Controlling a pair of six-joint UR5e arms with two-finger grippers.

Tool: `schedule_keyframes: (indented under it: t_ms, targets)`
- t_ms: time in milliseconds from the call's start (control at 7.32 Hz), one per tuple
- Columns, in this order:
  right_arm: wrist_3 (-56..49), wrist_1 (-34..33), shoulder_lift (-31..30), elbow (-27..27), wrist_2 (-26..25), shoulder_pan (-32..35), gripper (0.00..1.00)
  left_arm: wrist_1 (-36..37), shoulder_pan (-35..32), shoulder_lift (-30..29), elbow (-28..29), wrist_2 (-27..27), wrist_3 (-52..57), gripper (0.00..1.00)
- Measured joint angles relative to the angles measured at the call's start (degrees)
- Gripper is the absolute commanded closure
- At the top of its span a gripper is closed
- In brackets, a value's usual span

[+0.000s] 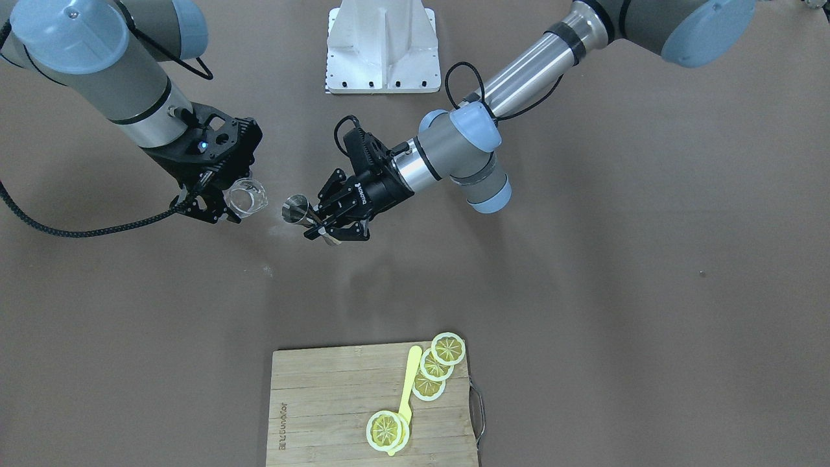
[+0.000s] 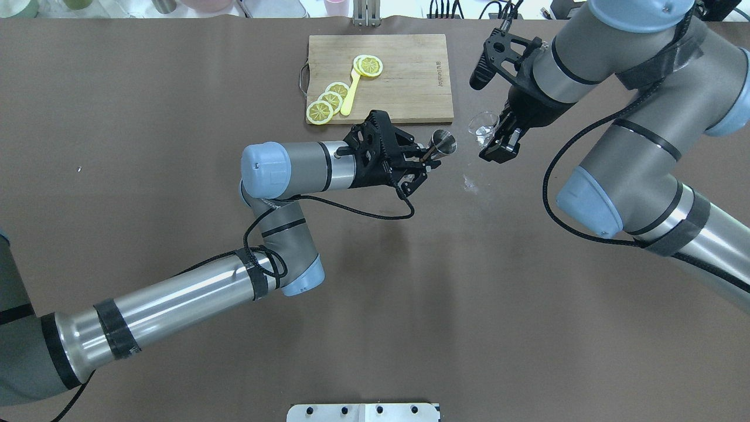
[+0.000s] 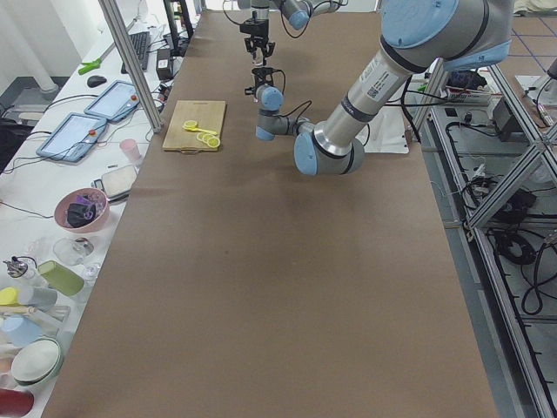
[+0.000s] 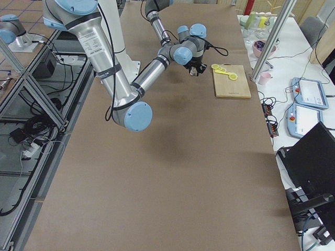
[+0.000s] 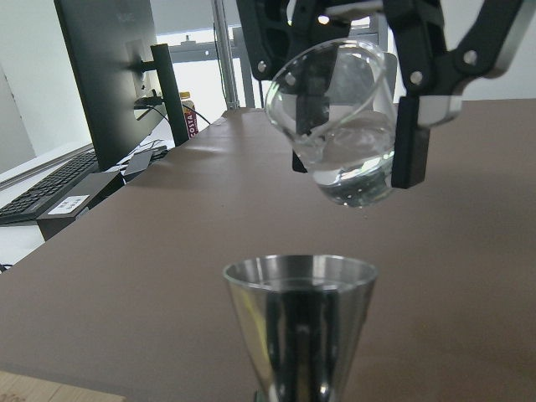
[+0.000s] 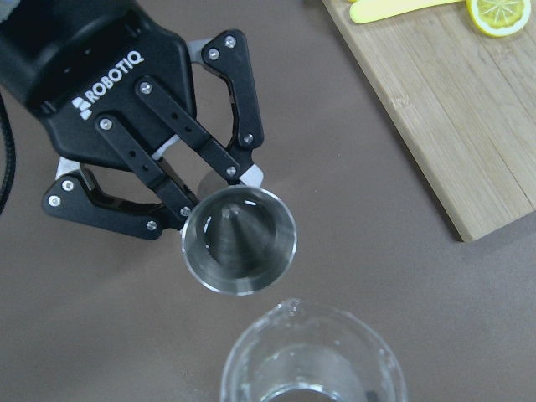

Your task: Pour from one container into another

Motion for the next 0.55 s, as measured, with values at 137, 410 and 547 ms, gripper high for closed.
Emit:
schedule_keyframes:
  t_ms: [137,410,547]
  targets:
    - [0.0,-1.2,0.6,-0.2,-0.1,-0.2,1.00,0.0,0.1,0.0,-0.1,0.3,0.0,1.00]
    - [-0.4,-4.2,2.3,-0.5,-0.2,-0.8,1.00,0.0,0.3,0.1,-0.3,0.6,0.1,1.00]
    - [-1.1,-5.7,3.0,-0.6,-0.4,-1.1,1.00,0.0,0.3,0.1,-0.4,0.7,0.1,1.00]
